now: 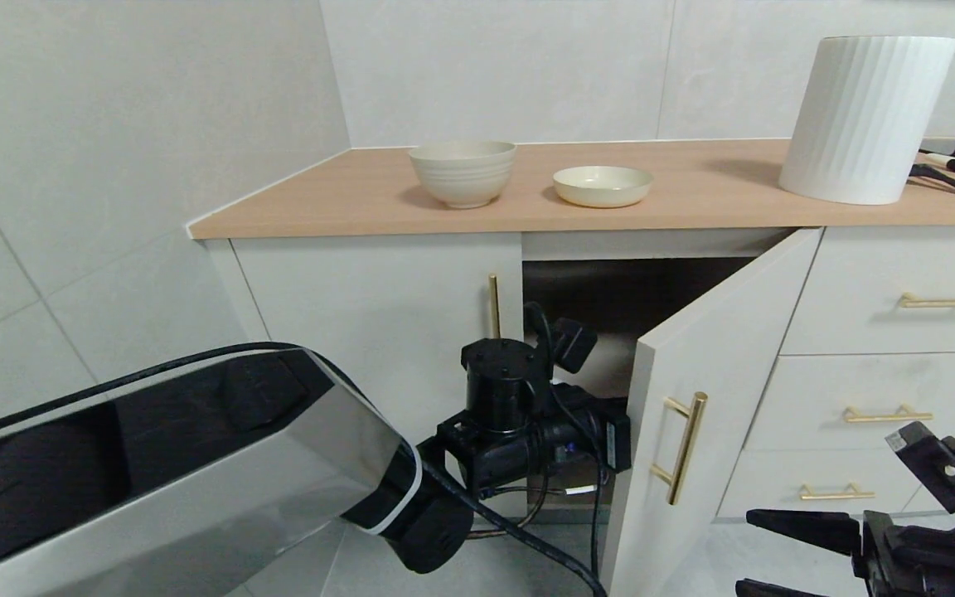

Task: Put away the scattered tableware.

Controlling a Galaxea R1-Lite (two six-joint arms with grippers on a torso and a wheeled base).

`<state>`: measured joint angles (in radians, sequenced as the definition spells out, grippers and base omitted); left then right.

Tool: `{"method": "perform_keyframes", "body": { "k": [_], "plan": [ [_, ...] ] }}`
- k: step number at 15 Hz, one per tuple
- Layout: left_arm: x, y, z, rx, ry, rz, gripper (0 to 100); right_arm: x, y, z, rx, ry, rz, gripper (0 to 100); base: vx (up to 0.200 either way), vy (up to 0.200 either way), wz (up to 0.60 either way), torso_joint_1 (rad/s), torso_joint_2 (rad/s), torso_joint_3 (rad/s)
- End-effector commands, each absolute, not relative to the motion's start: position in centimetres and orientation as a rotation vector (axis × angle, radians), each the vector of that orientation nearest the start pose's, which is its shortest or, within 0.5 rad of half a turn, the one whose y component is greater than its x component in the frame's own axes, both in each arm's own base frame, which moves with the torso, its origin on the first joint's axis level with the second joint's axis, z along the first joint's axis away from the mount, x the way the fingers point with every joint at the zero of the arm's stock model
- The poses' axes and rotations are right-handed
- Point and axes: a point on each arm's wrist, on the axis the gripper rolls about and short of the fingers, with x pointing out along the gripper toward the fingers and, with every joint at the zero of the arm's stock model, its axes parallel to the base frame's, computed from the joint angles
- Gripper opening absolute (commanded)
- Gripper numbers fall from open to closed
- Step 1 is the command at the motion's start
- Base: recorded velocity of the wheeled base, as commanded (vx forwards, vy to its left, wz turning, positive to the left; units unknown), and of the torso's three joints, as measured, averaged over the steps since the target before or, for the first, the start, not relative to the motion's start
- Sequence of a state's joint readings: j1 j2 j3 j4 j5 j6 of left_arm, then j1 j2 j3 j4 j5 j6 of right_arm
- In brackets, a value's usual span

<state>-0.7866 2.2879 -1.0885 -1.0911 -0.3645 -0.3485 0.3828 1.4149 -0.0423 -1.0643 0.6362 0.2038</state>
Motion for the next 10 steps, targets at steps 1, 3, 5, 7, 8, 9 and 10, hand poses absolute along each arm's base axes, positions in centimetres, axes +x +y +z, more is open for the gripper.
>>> {"method": "perform_keyframes", "body": {
  "k": [1,3,5,7,8,9,10],
  "plan": [
    [29.4,-31.3,8.5,-0.285,0.304,-1.129,0,13.7,7.0,11.3,0.223,0.4,0.981,100,0.0,0.0,0.0,0.0,0.0,0.0],
    [28.2,-31.9,9.6,-0.283,0.303,-1.161,0,13.1,6.9,11.9,0.218,0.368,1.0,100,0.0,0.0,0.0,0.0,0.0,0.0],
    [27.2,-32.6,10.2,-0.275,0.325,-1.186,0,12.2,7.0,12.3,0.21,0.339,1.038,100,0.0,0.0,0.0,0.0,0.0,0.0],
    [26.5,-33.4,10.4,-0.268,0.336,-1.207,0,11.2,7.2,12.6,0.202,0.311,1.091,100,0.0,0.0,0.0,0.0,0.0,0.0],
    [26.3,-33.7,10.5,-0.265,0.345,-1.216,0,10.7,7.3,12.9,0.197,0.289,1.117,100,0.0,0.0,0.0,0.0,0.0,0.0],
    [26.0,-33.9,10.9,-0.265,0.342,-1.225,0,10.3,7.3,13.1,0.193,0.273,1.139,100,0.0,0.0,0.0,0.0,0.0,0.0],
    [25.8,-34.1,11.1,-0.264,0.341,-1.231,0,10.1,7.4,13.3,0.191,0.263,1.151,100,0.0,0.0,0.0,0.0,0.0,0.0]
  ]
}}
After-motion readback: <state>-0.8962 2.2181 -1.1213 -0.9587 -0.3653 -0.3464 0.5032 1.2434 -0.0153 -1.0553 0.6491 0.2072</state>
